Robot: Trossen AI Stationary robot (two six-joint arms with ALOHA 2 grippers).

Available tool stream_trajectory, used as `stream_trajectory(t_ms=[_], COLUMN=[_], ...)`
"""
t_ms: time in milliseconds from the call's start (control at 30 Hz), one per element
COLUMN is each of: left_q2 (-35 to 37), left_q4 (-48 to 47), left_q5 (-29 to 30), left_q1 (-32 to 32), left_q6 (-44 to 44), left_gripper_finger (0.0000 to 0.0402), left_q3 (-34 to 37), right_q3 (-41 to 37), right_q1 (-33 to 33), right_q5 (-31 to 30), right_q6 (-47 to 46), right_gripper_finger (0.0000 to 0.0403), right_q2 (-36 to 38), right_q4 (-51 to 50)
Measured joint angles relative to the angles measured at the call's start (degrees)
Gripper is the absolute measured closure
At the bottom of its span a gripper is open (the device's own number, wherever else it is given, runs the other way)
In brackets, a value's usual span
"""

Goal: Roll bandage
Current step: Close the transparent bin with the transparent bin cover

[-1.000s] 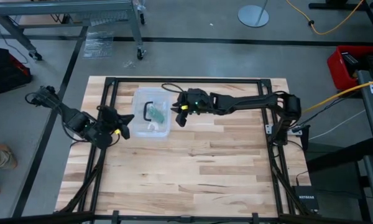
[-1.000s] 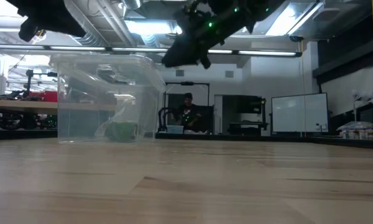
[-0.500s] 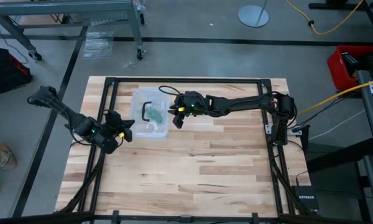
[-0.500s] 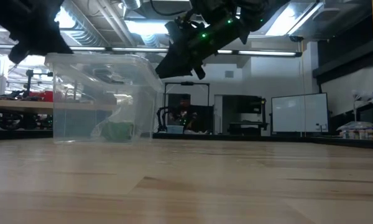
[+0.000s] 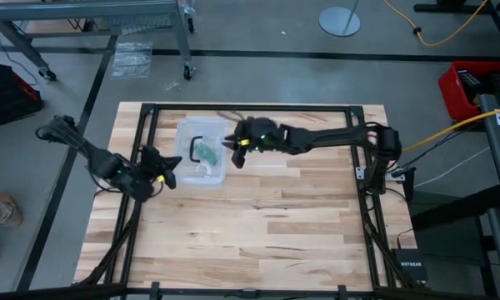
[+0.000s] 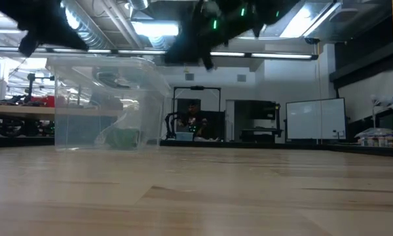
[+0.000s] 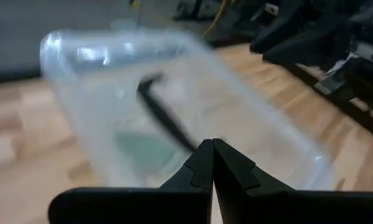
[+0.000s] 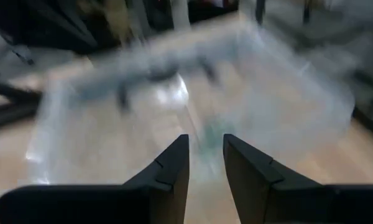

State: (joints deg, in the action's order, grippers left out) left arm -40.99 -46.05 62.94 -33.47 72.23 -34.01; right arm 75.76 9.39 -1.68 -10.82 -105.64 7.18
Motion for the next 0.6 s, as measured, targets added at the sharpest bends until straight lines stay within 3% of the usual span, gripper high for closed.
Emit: stream_trajectory(t_ms=[200,467,600], left_q2=[3.8,9.3,13.3], left_q4=[2.1,2.2,1.9], left_q5=[1.6,1.7,-2.8], left_q1=[0.0,-0.2,-0.2], left_q6=[-19.0,-46.7,-56.5], left_gripper_finger=[0.0401,0.0401,0.0401], left_q3=[-8.1,-18.4,-19.3], right_q3=[2.7,2.8,2.7], right_q1=[0.0,0.0,-0.1], right_q5=[0.3,-0.3,-0.2], right_q6=[5.4,8.6,10.0], right_gripper_finger=[0.0299,0.0299,0.0299], right_q2=[7.5,22.1,28.5], right_q4=[-1.9,-15.6,-21.8])
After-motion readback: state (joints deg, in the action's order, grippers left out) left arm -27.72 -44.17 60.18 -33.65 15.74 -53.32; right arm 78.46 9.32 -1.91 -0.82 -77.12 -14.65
